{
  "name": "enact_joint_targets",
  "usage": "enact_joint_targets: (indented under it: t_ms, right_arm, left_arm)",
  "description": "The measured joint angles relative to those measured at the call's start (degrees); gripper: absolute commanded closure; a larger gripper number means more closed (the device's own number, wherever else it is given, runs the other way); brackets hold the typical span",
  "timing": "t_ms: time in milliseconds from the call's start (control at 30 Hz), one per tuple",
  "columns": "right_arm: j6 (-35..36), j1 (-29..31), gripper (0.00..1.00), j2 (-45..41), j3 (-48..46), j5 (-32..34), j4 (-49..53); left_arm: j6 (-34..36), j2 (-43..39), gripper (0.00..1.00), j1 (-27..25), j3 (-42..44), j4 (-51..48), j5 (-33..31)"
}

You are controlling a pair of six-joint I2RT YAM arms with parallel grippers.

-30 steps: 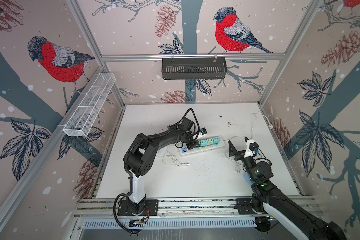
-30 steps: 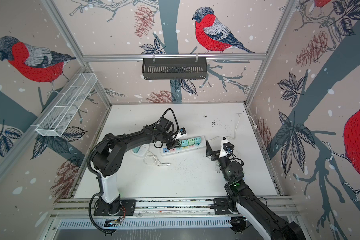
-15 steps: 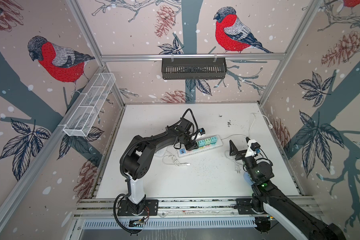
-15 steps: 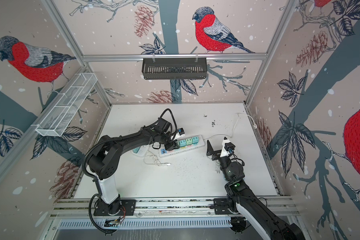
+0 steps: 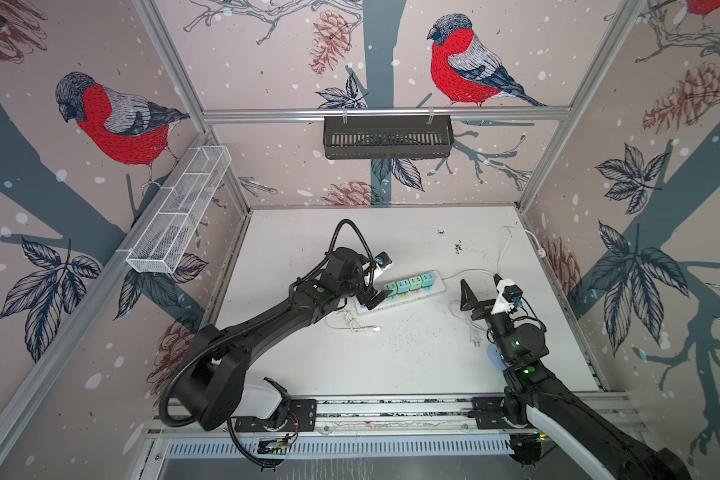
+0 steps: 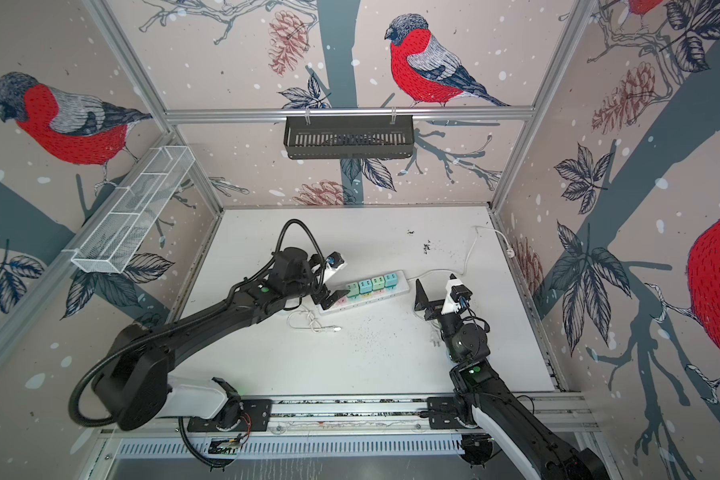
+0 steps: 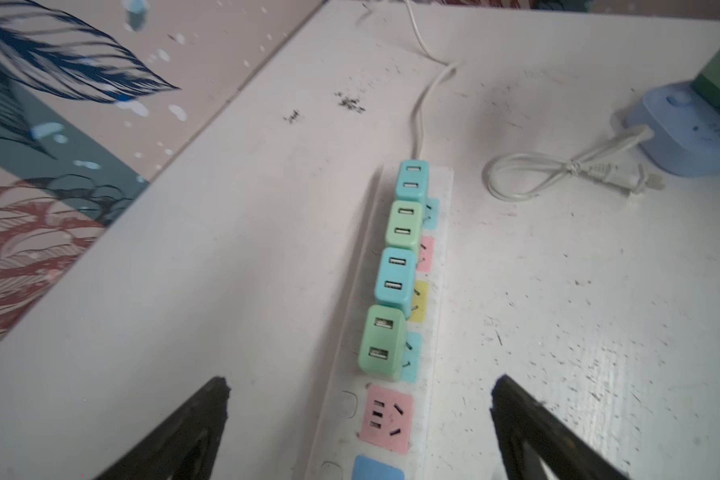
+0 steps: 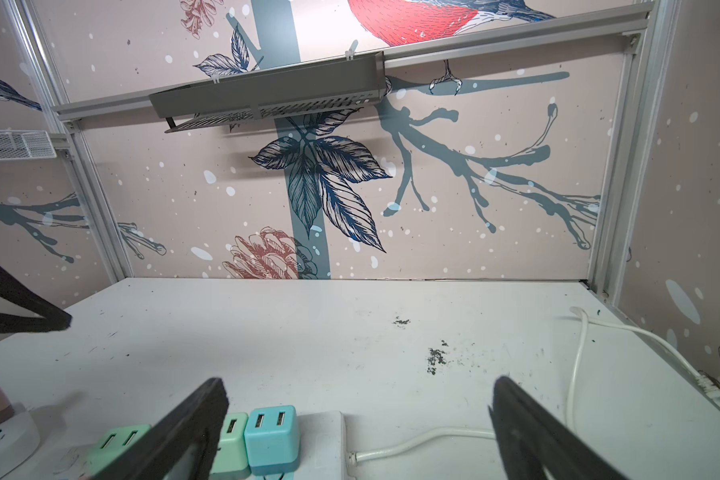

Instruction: Insert the plug

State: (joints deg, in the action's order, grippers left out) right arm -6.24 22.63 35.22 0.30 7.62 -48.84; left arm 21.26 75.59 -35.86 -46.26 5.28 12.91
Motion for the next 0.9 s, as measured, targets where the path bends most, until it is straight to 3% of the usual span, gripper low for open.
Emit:
enact_joint_targets:
  t_ms: [200, 400, 500, 700, 900]
  right_arm:
    - [-1.7, -0.2, 0.00, 0.4, 0.0, 4.0, 0.9]
    - [-11.1, -0.9, 0.00, 1.0, 4.1, 18.3, 9.1]
    - [-16.8, -2.4, 0.00, 2.2, 10.0, 24.6, 16.5]
    - [-20.8, -4.2, 0.00, 6.4, 25.7, 26.3, 32.3]
    - [-21.3, -5.4, 0.00, 10.5, 25.9, 27.2, 30.0]
  left_arm:
    - [-5.0, -12.9, 0.02, 0.0, 12.7, 15.1, -13.5]
    - [-9.5, -20.3, 0.02, 3.3, 22.2, 27.4, -26.5]
    - [-14.1, -21.5, 0.02, 9.0, 23.9, 29.1, -27.9]
    - [-22.6, -27.6, 0.02, 18.7, 27.5, 28.5, -28.6]
    - [-25.1, -34.2, 0.03, 21.5, 28.0, 26.6, -30.7]
